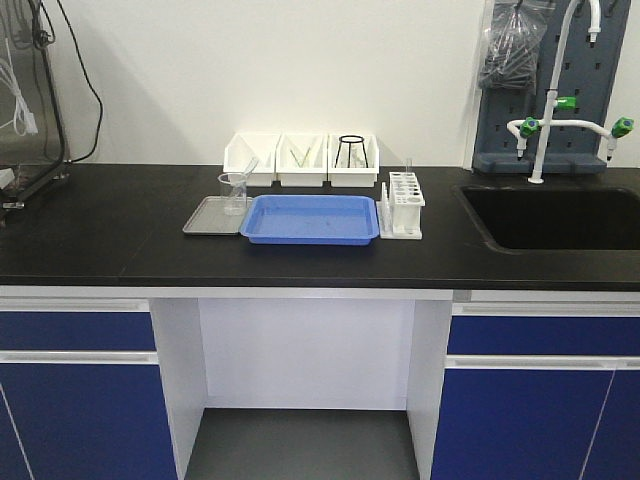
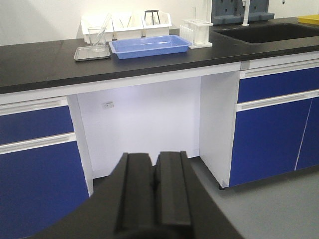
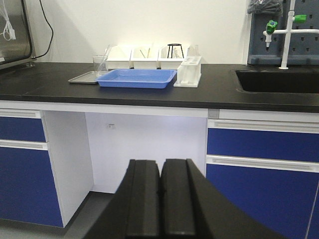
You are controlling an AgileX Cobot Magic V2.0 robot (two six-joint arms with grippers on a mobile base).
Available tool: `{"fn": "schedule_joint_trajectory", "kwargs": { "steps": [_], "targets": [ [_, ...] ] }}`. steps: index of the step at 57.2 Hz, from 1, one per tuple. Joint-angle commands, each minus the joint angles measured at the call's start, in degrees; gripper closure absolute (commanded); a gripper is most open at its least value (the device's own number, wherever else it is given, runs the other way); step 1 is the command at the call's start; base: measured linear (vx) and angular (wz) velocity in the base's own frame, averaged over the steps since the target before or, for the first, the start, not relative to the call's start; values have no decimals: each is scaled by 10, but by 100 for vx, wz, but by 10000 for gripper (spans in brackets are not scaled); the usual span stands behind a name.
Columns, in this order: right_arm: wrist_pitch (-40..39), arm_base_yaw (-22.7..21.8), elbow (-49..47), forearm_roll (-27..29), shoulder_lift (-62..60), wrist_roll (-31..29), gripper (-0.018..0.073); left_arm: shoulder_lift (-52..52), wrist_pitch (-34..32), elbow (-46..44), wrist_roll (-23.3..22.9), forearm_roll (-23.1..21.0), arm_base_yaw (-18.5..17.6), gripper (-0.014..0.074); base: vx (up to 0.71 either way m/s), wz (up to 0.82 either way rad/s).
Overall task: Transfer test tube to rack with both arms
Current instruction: 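Drive the base forward toward the bench with the trays and rack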
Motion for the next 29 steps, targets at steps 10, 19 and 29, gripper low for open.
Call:
{"fn": "schedule_joint_trajectory", "kwargs": {
  "steps": [10,19,29],
  "targets": [
    [-45,-2,11,-3,-5,-4,570,-8,-47,-17,-1,-5,0,601,0,0],
    [-45,-2,11,-3,-5,-4,570,-8,-47,-17,-1,-5,0,601,0,0],
    [-45,-2,11,-3,-5,-4,570,-8,-47,-17,-1,-5,0,601,0,0]
  ]
}}
